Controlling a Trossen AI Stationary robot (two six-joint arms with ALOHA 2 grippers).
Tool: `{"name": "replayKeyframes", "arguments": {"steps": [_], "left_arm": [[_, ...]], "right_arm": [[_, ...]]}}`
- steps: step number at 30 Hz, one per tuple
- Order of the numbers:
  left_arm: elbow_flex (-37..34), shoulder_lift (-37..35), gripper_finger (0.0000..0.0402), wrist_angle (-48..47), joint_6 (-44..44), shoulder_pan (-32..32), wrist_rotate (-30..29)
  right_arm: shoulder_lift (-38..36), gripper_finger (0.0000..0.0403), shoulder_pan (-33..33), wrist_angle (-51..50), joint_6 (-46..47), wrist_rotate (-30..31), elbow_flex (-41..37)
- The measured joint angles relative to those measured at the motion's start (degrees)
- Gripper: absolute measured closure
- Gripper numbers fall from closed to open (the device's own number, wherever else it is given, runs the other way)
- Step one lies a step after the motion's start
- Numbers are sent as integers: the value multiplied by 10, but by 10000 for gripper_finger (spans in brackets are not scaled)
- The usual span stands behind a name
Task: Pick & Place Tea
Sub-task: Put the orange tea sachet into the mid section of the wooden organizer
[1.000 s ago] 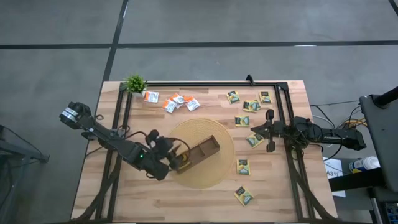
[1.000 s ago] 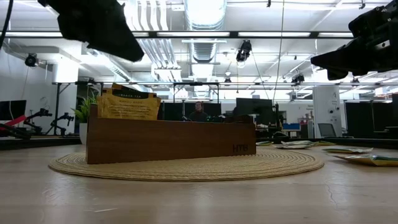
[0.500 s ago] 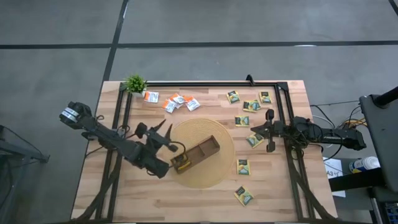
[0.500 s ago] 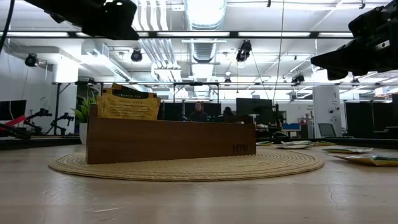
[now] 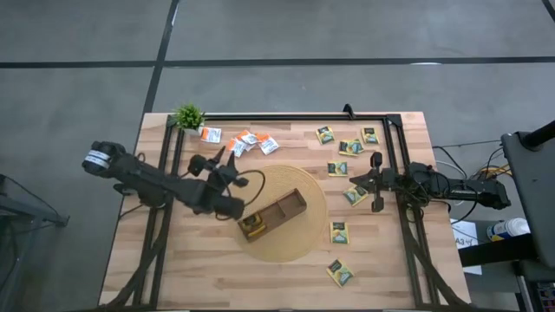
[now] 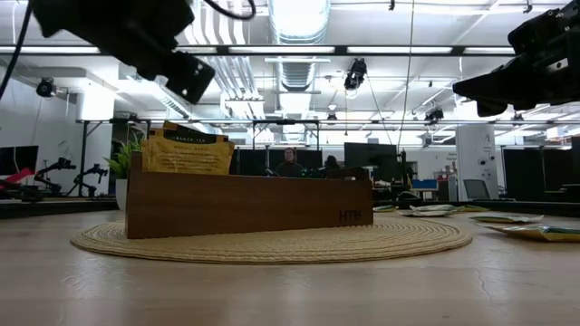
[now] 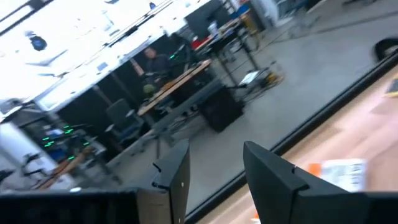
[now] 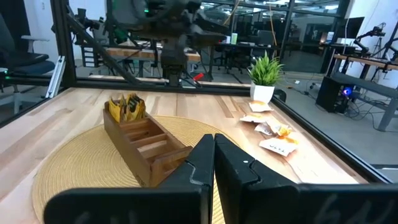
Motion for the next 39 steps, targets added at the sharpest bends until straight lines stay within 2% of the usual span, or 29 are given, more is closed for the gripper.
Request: {"name": "replayKeyframes", "arguments": {"steps": [11, 17, 20, 25, 27, 29, 32, 34, 36, 39], "left_arm": [[0, -5, 258, 0, 72, 141, 1], [0, -5, 258, 1, 77, 224, 19], [0, -6, 258, 15, 80, 273, 103], [3, -6, 258, 39, 82, 361, 374], [0, -2, 258, 49, 82, 384, 456], [-6, 1, 258, 55, 82, 398, 465], [-11, 3, 258, 56, 80, 408, 409], [-14, 3, 258, 57, 79, 409, 399], [-15, 3, 258, 64, 77, 411, 412], [-15, 3, 258, 80, 74, 417, 468]], "right_arm": [[0, 394, 0, 0, 0, 0, 0], [0, 394, 0, 0, 0, 0, 0], [0, 394, 0, 0, 0, 0, 0], [0, 394, 0, 0, 0, 0, 0], [0, 394, 0, 0, 0, 0, 0], [0, 394, 0, 0, 0, 0, 0], [0, 394, 0, 0, 0, 0, 0], [0, 394, 0, 0, 0, 0, 0], [0, 394, 0, 0, 0, 0, 0], [0, 394, 0, 0, 0, 0, 0]]}}
